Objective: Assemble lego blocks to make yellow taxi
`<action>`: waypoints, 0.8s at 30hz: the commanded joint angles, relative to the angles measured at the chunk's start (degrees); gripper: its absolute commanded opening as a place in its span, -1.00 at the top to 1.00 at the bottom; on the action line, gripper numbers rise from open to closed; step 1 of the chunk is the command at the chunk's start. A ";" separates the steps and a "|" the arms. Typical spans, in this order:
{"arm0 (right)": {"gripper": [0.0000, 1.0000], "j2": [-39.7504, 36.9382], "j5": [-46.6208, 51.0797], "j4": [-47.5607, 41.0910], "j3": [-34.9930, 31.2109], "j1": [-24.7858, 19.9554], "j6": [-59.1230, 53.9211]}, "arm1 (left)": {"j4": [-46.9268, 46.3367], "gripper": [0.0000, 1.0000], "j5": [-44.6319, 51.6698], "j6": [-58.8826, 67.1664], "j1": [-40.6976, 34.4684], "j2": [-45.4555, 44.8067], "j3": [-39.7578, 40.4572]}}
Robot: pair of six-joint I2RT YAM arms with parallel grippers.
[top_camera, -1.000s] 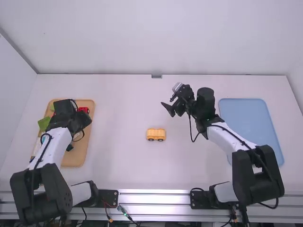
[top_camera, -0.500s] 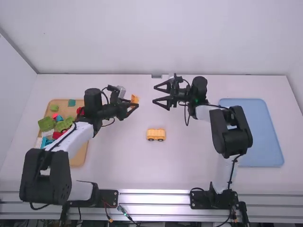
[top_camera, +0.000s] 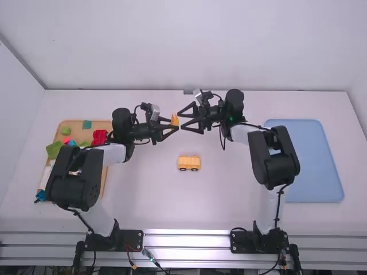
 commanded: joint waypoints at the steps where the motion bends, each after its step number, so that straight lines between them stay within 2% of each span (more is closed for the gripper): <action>1: -0.56 0.90 -0.96 0.26 1.53 1.01 0.74 | 0.79 0.88 2.10 -3.52 -0.13 0.31 0.48; 4: -0.49 0.90 -0.79 0.28 1.53 2.08 -0.44 | 0.76 0.88 1.88 -3.52 -0.13 0.31 0.48; 9: 0.01 0.90 0.76 0.37 1.53 2.12 -0.81 | 0.57 0.88 2.08 -3.52 -0.15 0.31 0.48; 11: 0.10 0.90 0.68 0.42 1.53 2.14 -0.74 | 0.59 0.88 2.05 -3.52 -0.15 0.31 0.48; 21: 0.25 0.90 0.26 0.26 1.51 3.06 -0.98 | 0.68 0.89 1.88 -3.34 -0.13 0.31 0.48; 24: 0.45 0.90 -0.26 0.24 1.51 2.93 -1.40 | 0.79 0.88 1.90 -3.34 -0.15 0.31 0.48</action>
